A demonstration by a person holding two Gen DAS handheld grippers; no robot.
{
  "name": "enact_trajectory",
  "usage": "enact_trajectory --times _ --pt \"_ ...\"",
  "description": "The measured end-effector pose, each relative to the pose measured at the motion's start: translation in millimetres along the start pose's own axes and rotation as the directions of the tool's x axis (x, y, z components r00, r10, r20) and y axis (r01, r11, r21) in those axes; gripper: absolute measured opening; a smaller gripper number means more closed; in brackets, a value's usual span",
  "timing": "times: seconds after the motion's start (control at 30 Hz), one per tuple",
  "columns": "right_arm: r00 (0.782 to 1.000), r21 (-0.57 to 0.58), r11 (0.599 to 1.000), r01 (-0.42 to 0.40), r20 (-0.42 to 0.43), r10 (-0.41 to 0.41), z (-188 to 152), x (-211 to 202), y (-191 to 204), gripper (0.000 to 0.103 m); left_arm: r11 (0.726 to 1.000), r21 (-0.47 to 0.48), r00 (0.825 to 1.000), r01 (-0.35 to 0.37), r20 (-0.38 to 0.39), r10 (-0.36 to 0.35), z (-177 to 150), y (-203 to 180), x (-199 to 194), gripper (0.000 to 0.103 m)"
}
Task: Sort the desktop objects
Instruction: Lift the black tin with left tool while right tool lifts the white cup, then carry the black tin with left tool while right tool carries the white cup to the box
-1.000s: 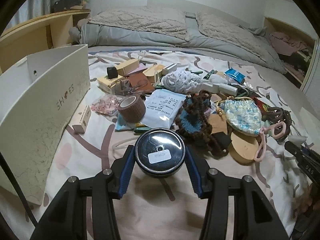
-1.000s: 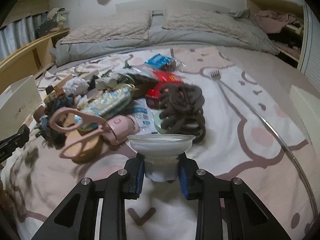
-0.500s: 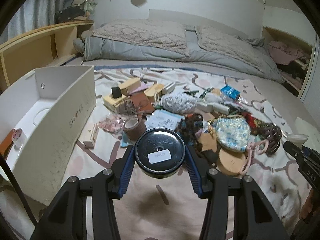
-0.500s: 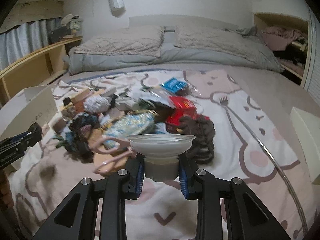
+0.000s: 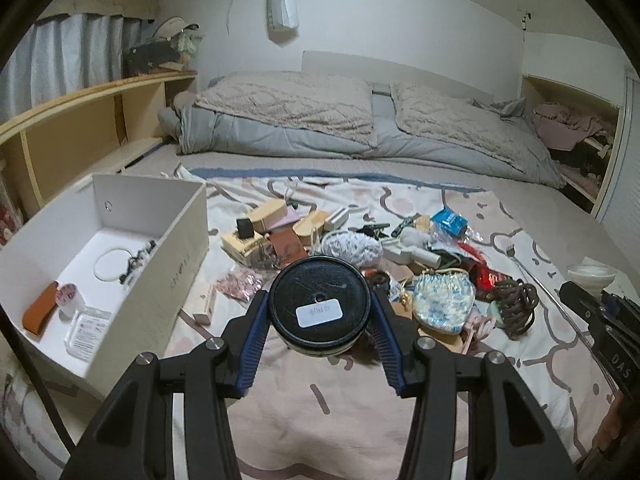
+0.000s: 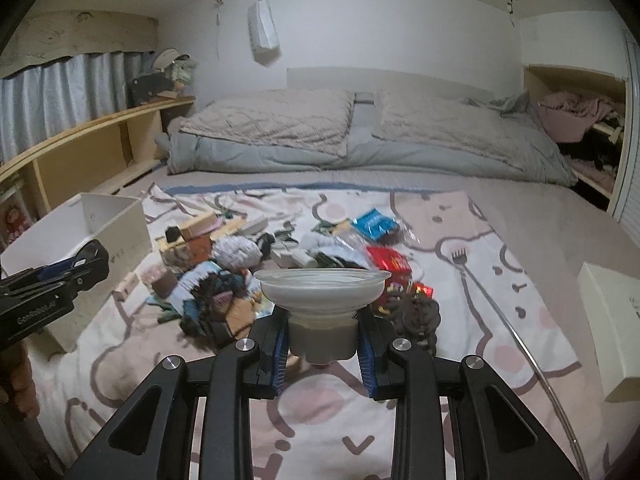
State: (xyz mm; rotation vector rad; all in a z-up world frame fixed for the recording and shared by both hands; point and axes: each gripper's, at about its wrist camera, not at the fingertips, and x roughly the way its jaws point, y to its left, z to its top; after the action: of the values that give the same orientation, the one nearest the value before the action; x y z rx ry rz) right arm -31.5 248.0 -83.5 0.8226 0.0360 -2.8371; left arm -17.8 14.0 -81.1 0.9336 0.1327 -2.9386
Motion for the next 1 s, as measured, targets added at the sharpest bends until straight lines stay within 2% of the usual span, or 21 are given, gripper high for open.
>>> enact_trajectory --times 0.33,1.0 --pt "0.996 -0.023 0.998 -0.053 0.070 0.054 25 -23 21 0.030 0.999 0.024 0.998 -0.041 0.047 0.040 17 8 -28 0.050" --pt "0.983 -0.054 0.987 -0.151 0.099 0.156 61 -18 83 0.030 0.997 0.020 0.996 -0.073 0.048 0.072 41 50 -37 0.050"
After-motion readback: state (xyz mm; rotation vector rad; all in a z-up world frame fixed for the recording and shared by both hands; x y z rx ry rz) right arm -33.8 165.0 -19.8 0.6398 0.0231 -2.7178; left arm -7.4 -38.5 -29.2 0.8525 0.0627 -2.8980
